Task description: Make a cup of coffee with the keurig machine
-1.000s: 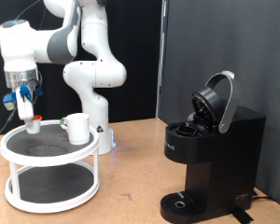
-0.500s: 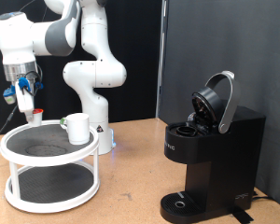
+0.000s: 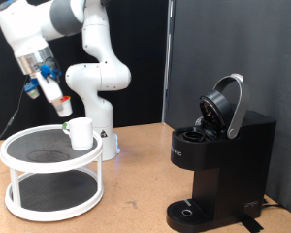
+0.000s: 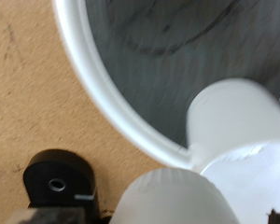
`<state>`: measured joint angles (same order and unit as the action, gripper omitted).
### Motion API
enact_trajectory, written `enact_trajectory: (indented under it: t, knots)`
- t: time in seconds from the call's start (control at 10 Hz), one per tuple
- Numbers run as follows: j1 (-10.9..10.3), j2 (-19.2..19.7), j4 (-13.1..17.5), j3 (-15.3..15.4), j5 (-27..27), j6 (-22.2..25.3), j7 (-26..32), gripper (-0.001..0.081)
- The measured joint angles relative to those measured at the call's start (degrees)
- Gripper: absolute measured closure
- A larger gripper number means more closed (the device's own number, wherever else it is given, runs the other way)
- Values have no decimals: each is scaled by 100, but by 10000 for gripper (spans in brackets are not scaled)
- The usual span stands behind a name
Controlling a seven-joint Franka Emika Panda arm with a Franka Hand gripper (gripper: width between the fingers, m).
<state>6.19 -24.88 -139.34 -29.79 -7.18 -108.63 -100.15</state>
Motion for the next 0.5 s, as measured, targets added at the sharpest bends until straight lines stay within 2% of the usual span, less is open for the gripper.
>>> enact_trajectory:
  t: [0.2,0.3,0.5]
  knots:
    - [-12,-9,9,80,-16,0,-115,470]
    - [-29,-8,6,61,-248,5,-115,470]
    - [-193,5,103,66,-1116,188,-243,470]
